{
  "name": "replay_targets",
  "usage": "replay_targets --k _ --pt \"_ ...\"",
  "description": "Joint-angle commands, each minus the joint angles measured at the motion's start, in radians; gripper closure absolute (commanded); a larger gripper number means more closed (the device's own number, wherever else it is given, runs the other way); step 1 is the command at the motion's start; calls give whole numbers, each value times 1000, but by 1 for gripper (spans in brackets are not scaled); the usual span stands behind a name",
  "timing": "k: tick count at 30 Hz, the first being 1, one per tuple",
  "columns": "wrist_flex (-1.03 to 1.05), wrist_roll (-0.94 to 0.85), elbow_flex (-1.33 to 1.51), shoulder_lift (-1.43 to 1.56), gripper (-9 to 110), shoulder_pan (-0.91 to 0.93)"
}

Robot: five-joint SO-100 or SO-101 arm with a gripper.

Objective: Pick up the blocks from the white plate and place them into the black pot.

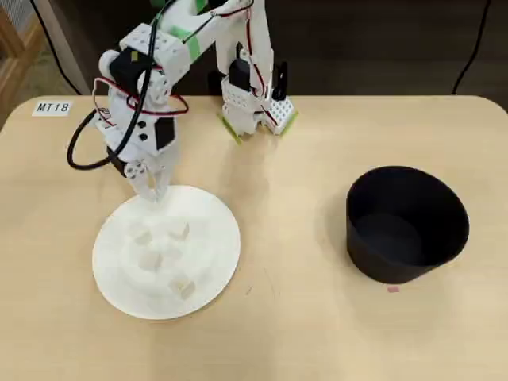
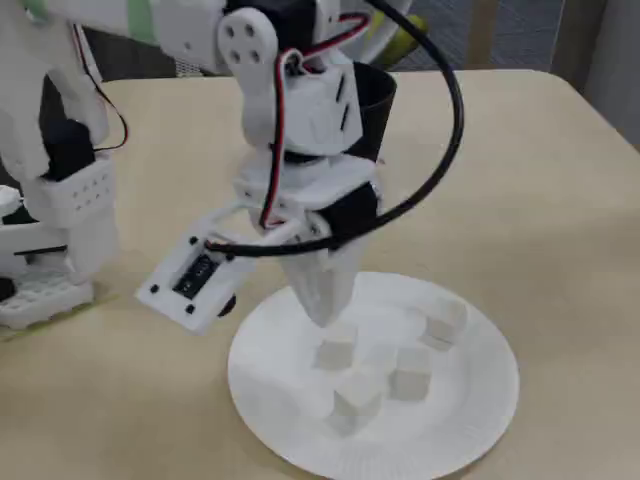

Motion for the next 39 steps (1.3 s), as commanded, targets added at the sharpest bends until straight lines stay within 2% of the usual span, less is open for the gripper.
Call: replay_targets --k 1,2,6,16,32,37,39 --pt "-34 -8 -54 -9 100 14" --pt "-38 -9 -54 -15 93 15" --pt "-51 -5 -57 -44 79 20" --pt "-54 -48 -87 -146 70 12" --pt "-49 -87 -175 -290 74 0" --pt "-51 -80 -206 -330 82 0" --pt "-52 -78 -229 -342 93 2"
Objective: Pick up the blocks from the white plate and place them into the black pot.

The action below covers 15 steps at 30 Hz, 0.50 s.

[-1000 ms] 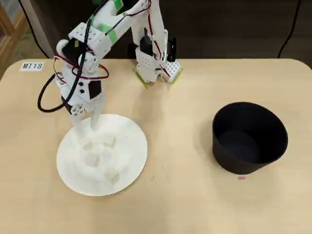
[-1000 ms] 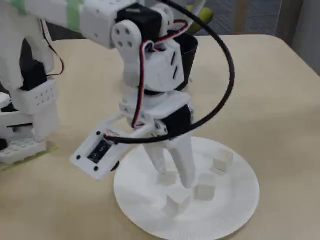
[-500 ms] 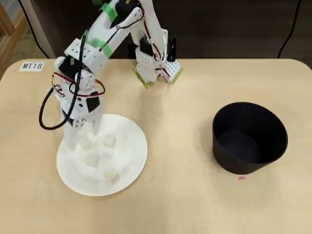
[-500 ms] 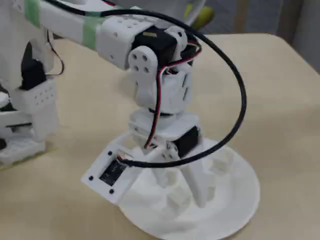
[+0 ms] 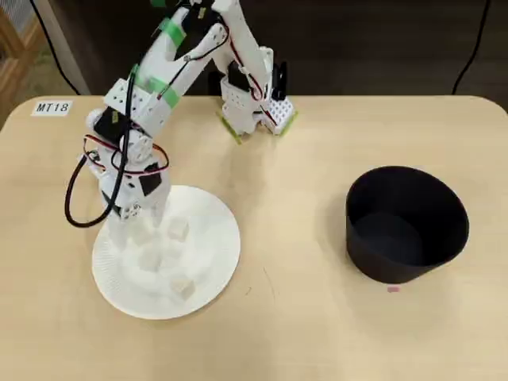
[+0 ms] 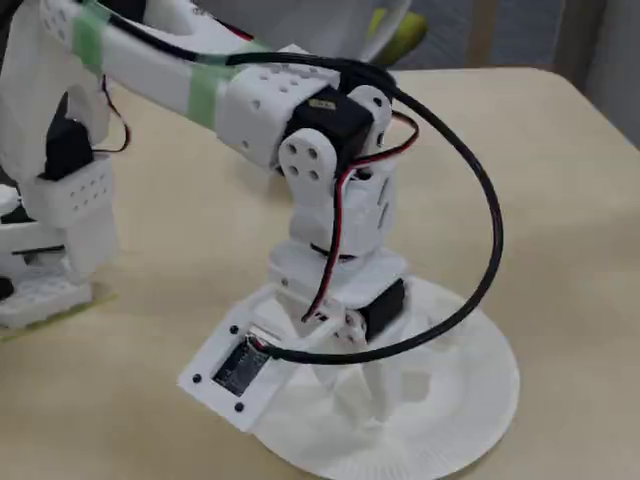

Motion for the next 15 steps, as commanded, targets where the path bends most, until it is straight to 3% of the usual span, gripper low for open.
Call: replay_targets --k 1,9,15 --pt "-3 9 -78 -3 100 -5" --pt "9 -28 -132 12 104 -12" --pt "-49 -137 -132 327 104 -49"
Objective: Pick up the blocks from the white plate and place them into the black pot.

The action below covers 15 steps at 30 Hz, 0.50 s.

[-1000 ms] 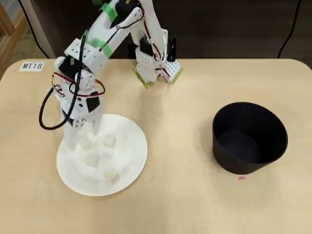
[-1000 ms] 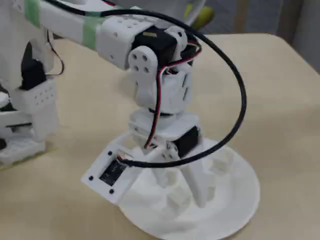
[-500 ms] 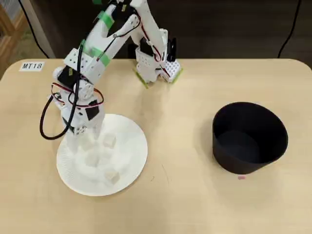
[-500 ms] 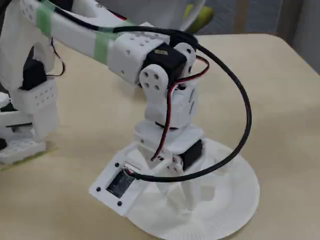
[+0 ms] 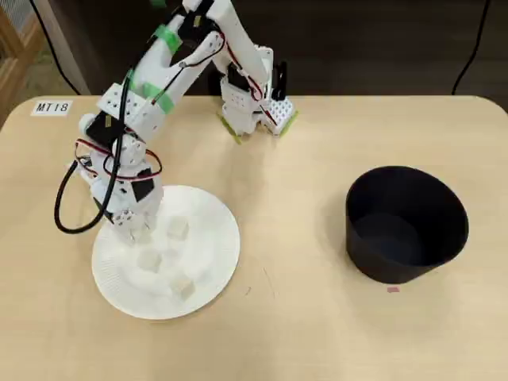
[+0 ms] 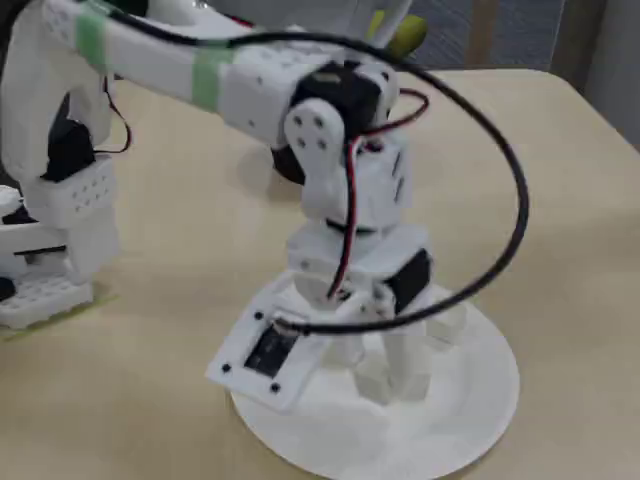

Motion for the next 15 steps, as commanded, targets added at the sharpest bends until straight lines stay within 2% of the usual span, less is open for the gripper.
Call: replay_targets --k 1,4,8,15 --pt "-28 -66 -52 268 104 -49" --pt "-6 -107 -41 430 104 -169" --pt "8 -124 14 565 104 -433" --pt "-204 -130 245 689 104 -834"
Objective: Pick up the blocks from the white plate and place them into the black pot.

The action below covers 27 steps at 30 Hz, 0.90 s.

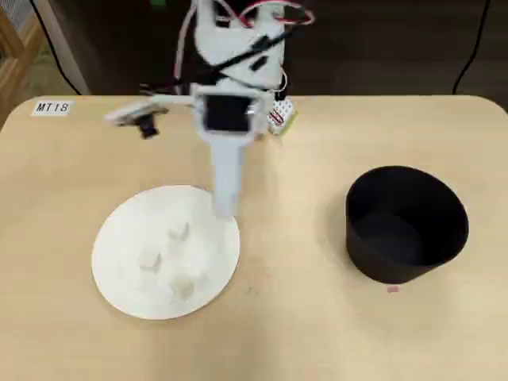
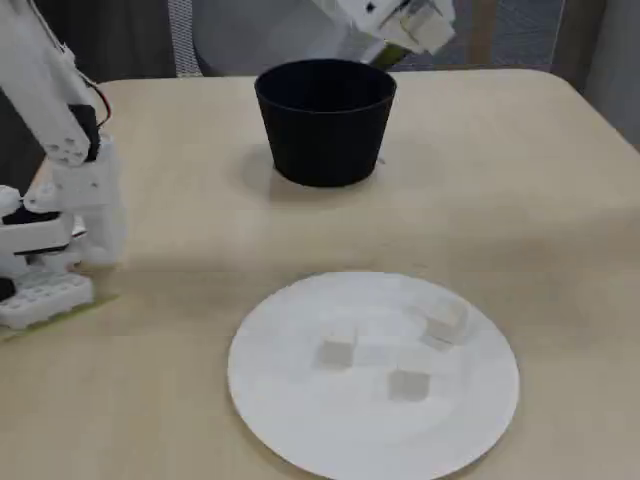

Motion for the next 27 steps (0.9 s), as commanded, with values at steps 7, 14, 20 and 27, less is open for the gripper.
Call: replay_targets --k 7,14,20,27 --pt "-322 -55 311 109 104 -290" --pt "-439 -71 413 98 104 -405" --pt "-486 -83 471 83 104 -482" --pt "-517 -77 549 83 104 -529"
